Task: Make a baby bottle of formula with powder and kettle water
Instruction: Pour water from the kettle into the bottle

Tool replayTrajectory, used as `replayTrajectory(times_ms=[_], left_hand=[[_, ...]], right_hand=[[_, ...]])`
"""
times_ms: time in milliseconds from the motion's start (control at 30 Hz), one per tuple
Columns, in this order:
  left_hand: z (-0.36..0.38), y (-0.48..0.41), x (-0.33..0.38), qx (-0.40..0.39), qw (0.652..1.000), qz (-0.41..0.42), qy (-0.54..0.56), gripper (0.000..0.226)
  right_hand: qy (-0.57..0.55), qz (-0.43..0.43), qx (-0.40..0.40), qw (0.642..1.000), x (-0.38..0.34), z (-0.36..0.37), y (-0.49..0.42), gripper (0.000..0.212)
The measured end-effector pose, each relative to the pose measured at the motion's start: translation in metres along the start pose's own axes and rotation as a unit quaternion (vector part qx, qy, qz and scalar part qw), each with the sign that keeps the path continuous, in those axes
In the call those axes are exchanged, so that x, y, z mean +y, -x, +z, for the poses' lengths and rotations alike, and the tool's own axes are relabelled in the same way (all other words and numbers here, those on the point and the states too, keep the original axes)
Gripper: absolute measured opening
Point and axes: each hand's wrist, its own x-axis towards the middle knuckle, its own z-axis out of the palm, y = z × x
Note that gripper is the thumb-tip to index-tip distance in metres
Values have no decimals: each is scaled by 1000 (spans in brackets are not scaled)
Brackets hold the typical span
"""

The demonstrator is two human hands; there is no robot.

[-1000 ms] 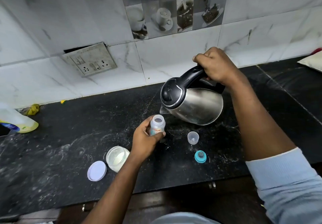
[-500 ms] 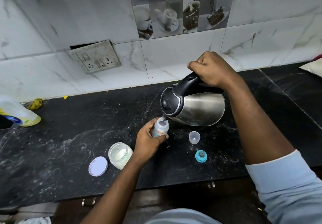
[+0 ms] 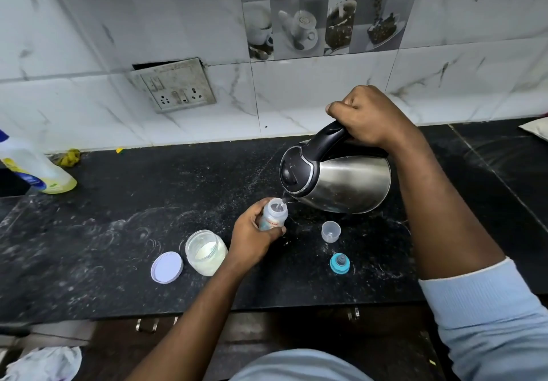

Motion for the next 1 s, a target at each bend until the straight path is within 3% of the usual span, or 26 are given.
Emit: replayTrajectory(times_ms=[1000], left_hand=[[10, 0, -2, -6, 999, -12, 31, 62]], right_hand=[[32, -25, -12, 999, 2, 0, -4, 48]])
